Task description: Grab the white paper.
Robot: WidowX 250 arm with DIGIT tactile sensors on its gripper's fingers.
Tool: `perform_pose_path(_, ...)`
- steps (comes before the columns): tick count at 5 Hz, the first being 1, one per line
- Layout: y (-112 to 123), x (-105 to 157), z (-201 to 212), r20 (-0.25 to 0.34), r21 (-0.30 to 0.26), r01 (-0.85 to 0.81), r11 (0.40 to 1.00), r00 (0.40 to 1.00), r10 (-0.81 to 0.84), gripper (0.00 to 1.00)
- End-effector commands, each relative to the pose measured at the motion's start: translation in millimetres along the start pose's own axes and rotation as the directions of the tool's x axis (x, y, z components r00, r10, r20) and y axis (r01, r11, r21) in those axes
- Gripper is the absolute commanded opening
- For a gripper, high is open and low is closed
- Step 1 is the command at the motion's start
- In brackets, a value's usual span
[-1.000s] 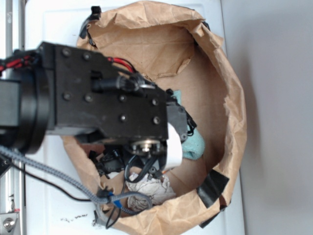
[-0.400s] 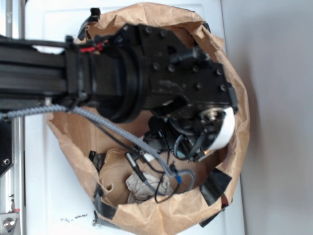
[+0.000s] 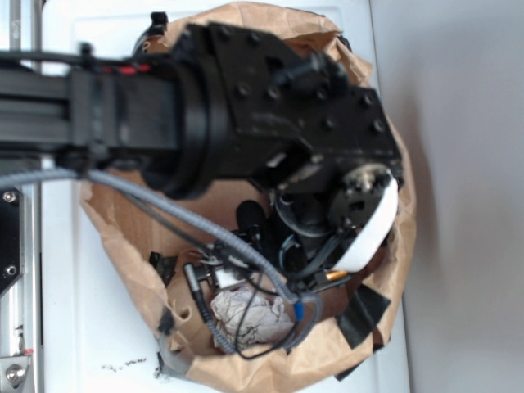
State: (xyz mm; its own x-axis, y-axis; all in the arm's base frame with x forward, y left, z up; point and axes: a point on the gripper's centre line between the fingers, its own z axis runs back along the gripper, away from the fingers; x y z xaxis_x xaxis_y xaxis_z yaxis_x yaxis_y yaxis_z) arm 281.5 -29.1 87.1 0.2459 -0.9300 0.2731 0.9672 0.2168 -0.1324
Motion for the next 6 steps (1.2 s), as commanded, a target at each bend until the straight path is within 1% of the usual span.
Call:
perform_pose_path(1, -4, 15, -18, 0.052, 0.01, 0.248, 0.969, 0.967, -0.248, 1.0)
perform_pose_path(2, -11, 16, -33, 0.069, -0.051, 0.376, 0.925, 0.925, -0.373, 1.0)
perform_pose_path(3, -55, 35, -55, 0.074, -0.093, 0.483, 0.871, 0.875, -0.478, 1.0)
perform_pose_path(4, -59, 41, -64, 0.122, -0.127, 0.525, 0.841, 0.85, -0.512, 1.0)
perform_pose_path(5, -106, 53, -103, 0.099, -0.133, 0.512, 0.849, 0.859, -0.502, 0.74)
perform_pose_path(6, -98, 52, -106, 0.112, -0.131, 0.466, 0.875, 0.884, -0.454, 0.0)
